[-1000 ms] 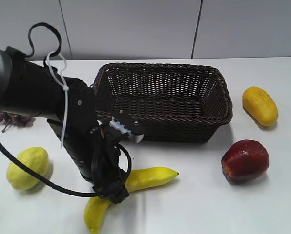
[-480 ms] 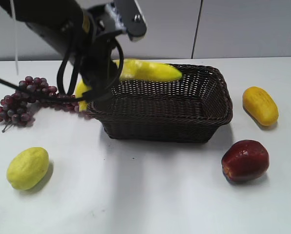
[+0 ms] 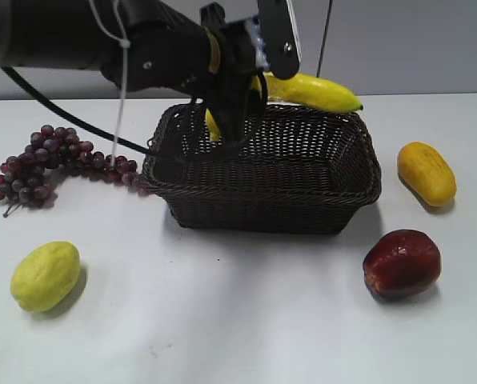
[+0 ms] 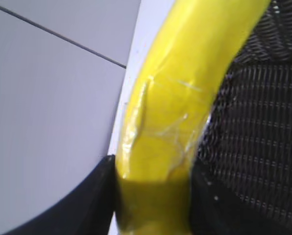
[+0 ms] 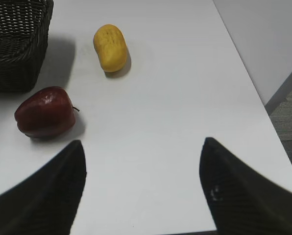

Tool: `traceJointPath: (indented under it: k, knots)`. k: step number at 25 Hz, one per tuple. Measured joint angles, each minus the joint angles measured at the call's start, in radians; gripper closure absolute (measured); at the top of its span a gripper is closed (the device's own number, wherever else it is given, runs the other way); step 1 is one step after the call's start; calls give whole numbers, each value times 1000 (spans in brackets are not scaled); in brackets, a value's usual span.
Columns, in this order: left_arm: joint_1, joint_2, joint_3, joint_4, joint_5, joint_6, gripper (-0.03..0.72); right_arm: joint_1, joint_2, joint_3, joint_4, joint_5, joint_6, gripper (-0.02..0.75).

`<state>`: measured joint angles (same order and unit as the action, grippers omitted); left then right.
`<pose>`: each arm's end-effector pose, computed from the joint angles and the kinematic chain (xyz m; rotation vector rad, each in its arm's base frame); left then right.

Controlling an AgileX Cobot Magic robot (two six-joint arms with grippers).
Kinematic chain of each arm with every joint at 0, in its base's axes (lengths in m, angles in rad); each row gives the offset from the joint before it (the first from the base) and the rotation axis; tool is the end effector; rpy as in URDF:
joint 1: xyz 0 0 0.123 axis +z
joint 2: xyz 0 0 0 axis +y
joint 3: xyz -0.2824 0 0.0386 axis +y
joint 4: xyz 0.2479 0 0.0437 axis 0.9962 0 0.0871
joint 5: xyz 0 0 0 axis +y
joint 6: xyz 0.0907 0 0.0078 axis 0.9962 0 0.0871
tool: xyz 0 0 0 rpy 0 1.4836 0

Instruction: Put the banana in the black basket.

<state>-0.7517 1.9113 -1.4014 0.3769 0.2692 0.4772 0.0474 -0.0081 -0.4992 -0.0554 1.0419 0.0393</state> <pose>0.3269 -0.2933 0.2368 1.5682 1.6072 0.1586 -0.0051 -0.0046 0.2785 -0.0060 2.0170 -0.0109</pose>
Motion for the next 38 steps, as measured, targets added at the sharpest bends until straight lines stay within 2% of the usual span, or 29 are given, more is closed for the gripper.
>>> traceJointPath:
  k: [6,7,9,11,19,22,27,32,35,38]
  knots:
    - [0,51,0,-32,0,0,353,0,0,0,0,0,0,187]
    - [0,51,0,-37,-2,0,298,0,0,0,0,0,0,187]
    - [0,51,0,-45,-4,0,139,0,0,0,0,0,0,187]
    - [0,51,0,-49,2,0,71,0,0,0,0,0,0,187]
    - [0,-25,0,-49,181,-4,62,0,0,0,0,0,0,187]
    - [12,-74,0,-50,301,-69,90,0,0,0,0,0,0,187]
    - [123,-141,0,-50,490,-254,106,0,0,0,0,0,0,187]
    - [301,-184,-2,-80,718,-363,110,0,0,0,0,0,0,187]
    - [415,-187,2,-190,888,-401,111,0,0,0,0,0,0,187]
    - [520,-197,35,-346,934,-415,111,0,0,0,0,0,0,187]
